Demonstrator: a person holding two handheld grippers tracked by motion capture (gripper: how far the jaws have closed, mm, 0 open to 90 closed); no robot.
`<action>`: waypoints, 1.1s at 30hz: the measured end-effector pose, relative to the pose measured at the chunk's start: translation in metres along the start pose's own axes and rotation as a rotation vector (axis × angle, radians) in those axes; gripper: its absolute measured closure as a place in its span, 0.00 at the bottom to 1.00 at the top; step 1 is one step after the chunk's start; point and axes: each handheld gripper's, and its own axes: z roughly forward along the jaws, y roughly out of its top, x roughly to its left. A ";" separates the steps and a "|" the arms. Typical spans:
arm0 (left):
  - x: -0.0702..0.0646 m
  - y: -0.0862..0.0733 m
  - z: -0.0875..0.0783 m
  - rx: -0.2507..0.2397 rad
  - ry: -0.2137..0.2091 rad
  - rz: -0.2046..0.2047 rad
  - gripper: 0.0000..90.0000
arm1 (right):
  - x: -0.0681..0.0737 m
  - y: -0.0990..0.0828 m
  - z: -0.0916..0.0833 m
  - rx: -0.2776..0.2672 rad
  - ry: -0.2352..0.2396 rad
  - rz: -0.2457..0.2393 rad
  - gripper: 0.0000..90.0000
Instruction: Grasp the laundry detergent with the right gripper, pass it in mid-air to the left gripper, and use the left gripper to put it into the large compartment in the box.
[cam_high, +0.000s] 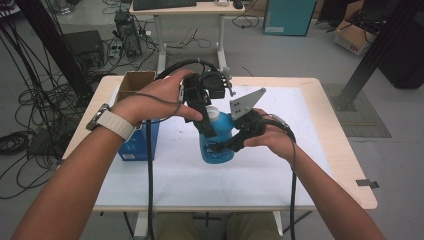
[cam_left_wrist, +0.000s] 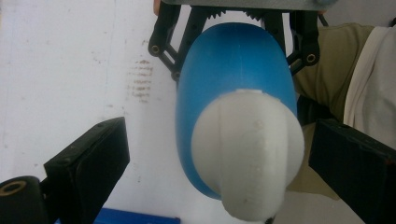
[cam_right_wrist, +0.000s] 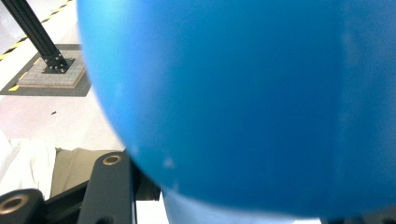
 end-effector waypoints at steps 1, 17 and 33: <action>0.000 0.000 0.000 0.001 0.000 0.000 0.06 | 0.000 0.000 0.000 -0.003 -0.002 0.001 0.48; 0.000 -0.001 0.000 0.001 -0.001 0.005 0.06 | 0.000 -0.001 0.000 0.000 -0.001 0.009 0.48; -0.002 -0.001 0.002 -0.023 -0.003 -0.025 0.06 | -0.001 -0.003 -0.001 -0.001 -0.008 0.021 0.48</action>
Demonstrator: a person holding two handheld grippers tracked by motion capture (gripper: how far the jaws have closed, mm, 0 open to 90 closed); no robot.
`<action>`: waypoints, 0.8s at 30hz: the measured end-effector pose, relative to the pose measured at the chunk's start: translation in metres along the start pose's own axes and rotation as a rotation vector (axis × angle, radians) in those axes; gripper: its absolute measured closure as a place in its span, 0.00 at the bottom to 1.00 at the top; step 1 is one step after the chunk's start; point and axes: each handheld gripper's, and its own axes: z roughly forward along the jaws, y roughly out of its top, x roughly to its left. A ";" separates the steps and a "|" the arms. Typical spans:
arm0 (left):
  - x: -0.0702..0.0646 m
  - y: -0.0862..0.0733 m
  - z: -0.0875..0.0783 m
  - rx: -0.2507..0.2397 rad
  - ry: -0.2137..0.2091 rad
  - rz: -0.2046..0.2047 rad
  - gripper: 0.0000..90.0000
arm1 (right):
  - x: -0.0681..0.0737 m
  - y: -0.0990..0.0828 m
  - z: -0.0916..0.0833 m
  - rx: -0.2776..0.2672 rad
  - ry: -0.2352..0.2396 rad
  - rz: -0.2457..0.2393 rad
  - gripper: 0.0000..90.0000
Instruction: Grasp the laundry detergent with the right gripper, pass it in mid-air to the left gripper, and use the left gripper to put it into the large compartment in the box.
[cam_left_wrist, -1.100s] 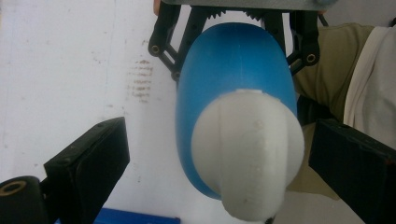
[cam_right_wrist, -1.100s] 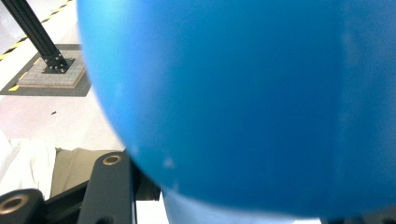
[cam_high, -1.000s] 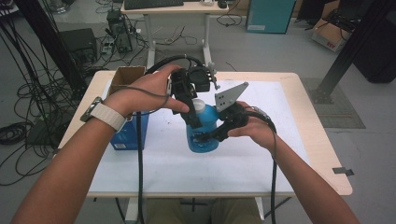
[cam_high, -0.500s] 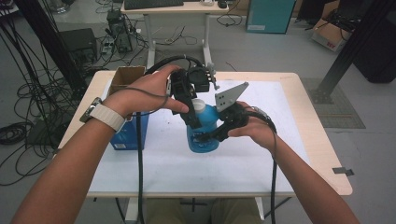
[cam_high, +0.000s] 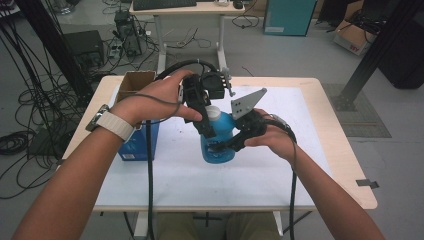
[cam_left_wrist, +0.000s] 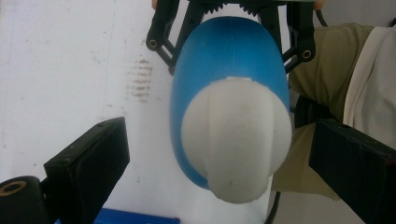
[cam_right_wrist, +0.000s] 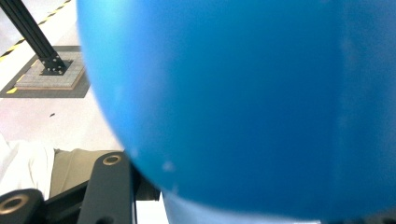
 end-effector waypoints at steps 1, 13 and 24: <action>-0.003 0.000 0.002 -0.036 -0.008 -0.044 0.06 | 0.000 0.000 0.000 0.002 0.002 0.002 0.48; 0.002 0.000 -0.002 0.024 -0.002 0.026 0.06 | 0.001 0.000 0.000 0.000 0.007 0.002 0.48; 0.000 -0.001 -0.001 0.009 -0.004 0.006 0.06 | 0.000 0.000 0.001 0.001 0.008 -0.006 0.48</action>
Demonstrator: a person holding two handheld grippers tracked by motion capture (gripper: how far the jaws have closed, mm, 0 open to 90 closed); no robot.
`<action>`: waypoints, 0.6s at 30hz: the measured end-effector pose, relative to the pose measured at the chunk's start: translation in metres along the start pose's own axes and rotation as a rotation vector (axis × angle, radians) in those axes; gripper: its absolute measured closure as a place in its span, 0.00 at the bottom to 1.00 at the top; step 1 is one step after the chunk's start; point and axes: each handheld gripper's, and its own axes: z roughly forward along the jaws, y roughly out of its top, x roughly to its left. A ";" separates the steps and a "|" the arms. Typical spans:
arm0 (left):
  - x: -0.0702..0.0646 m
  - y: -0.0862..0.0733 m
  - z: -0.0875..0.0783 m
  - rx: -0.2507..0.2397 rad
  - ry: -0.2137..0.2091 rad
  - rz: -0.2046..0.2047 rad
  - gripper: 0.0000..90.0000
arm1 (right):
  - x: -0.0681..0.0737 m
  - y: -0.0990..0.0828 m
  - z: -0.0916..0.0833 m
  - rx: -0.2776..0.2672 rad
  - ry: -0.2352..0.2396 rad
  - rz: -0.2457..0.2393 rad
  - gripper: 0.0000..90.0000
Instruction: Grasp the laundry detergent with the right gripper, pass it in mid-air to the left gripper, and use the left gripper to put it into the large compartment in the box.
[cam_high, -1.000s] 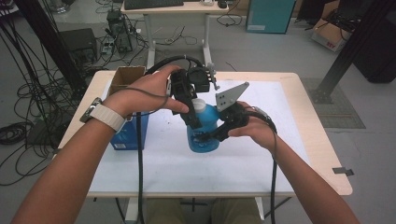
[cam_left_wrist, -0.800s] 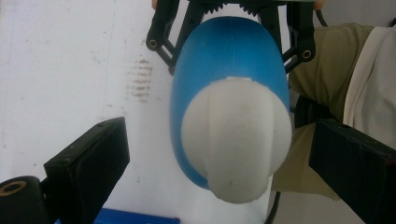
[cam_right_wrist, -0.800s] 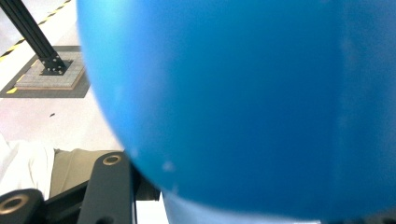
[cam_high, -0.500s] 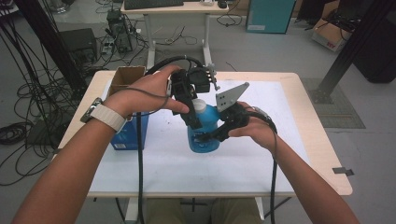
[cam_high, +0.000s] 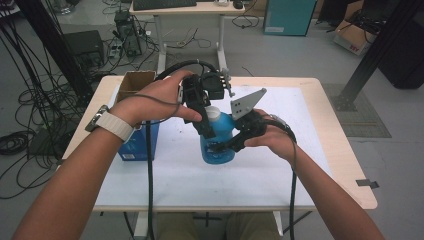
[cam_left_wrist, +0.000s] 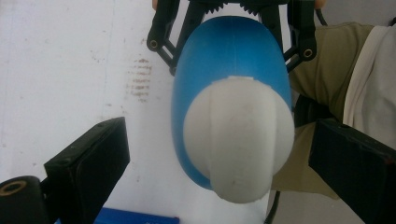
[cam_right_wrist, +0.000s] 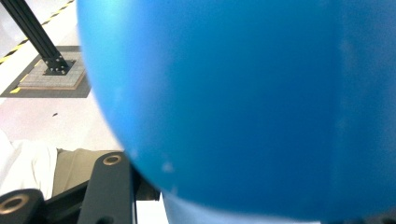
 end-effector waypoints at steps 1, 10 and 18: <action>0.001 0.000 -0.001 0.017 0.001 0.018 0.06 | 0.000 0.000 0.000 0.000 0.000 0.000 0.48; -0.002 -0.001 0.003 -0.027 0.003 -0.034 0.06 | 0.000 0.000 -0.001 -0.001 -0.001 0.006 0.48; -0.003 -0.001 0.004 -0.047 0.004 -0.056 0.06 | -0.001 0.000 0.000 -0.001 0.001 0.000 0.48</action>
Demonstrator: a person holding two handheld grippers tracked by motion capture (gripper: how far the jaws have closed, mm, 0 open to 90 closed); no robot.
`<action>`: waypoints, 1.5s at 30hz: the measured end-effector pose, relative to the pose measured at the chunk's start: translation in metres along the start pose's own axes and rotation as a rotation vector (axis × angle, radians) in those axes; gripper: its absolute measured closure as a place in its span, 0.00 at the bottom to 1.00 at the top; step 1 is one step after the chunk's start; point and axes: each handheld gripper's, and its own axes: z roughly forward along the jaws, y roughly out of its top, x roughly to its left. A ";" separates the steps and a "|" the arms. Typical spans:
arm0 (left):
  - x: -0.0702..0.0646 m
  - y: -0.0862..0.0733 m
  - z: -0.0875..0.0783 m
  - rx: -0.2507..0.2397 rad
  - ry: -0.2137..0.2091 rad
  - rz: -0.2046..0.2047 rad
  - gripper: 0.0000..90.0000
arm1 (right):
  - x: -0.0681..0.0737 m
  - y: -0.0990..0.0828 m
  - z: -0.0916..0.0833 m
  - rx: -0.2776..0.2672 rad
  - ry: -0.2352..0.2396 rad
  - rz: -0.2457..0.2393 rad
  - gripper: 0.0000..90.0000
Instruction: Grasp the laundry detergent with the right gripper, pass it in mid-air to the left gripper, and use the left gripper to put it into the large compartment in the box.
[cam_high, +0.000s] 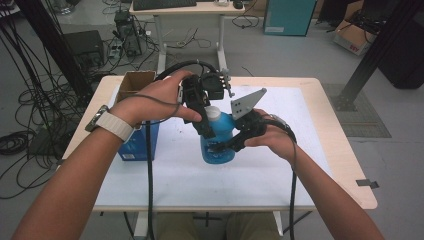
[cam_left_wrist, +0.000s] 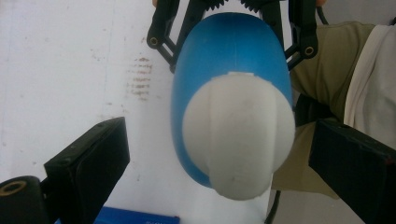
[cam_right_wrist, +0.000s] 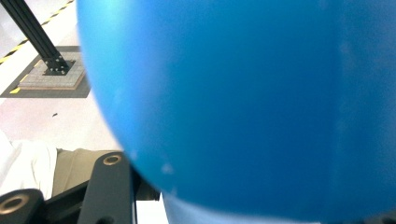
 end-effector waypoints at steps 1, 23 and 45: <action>0.000 0.000 0.000 0.000 0.000 0.000 0.06 | 0.000 0.000 0.000 0.002 0.001 0.003 0.48; 0.005 0.000 -0.004 0.066 0.004 0.071 0.06 | 0.000 -0.001 0.000 0.000 -0.003 0.012 0.48; 0.005 -0.001 -0.004 0.066 0.006 0.071 0.06 | 0.000 -0.001 -0.001 0.001 -0.004 0.014 0.48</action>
